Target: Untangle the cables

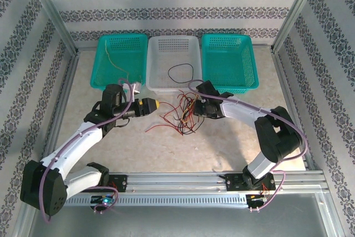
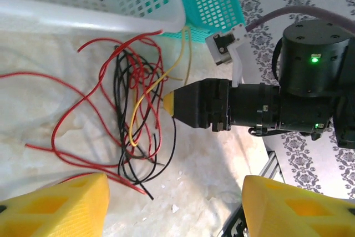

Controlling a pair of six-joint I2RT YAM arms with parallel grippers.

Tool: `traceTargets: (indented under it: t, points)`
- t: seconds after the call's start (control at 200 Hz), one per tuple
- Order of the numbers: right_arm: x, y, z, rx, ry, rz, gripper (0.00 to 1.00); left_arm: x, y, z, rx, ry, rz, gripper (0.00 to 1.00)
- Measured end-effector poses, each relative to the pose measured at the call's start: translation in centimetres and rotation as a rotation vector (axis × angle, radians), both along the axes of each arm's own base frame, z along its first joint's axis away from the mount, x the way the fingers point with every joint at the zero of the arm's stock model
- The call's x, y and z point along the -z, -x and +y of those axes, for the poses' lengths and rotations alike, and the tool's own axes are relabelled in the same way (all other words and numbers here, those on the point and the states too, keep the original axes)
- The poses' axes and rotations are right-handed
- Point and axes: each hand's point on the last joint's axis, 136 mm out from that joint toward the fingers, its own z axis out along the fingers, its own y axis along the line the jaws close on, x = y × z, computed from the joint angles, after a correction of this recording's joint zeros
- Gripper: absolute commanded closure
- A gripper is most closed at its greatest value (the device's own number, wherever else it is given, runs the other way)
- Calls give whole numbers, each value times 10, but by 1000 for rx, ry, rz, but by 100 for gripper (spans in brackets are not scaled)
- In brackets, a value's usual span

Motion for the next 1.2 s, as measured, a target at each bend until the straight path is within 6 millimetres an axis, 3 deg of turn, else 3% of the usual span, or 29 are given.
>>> traceTargets:
  t: [0.1,0.2,0.345,0.46,0.77,0.869,1.069,1.204]
  points:
    - [0,10,9,-43,14,1,97,10,-3,0,-12,-1,37,42]
    - [-5,35,24,-120,37,-8,99,13,-7,-2,-16,6,44,42]
    - [-28,77,40,-234,39,-61,100,16,-10,-11,-2,13,46,43]
    - [-43,96,37,-261,33,-92,100,21,-10,-22,16,16,56,44]
    - [-33,112,5,-228,127,-57,99,28,-5,-46,63,16,56,43]
    - [-49,110,6,-225,111,-85,99,20,-4,-53,83,23,36,43]
    - [-100,102,15,-227,35,-198,94,11,-9,-56,78,5,-12,40]
    - [-104,107,8,-226,48,-194,85,10,-17,-49,38,-60,-34,38]
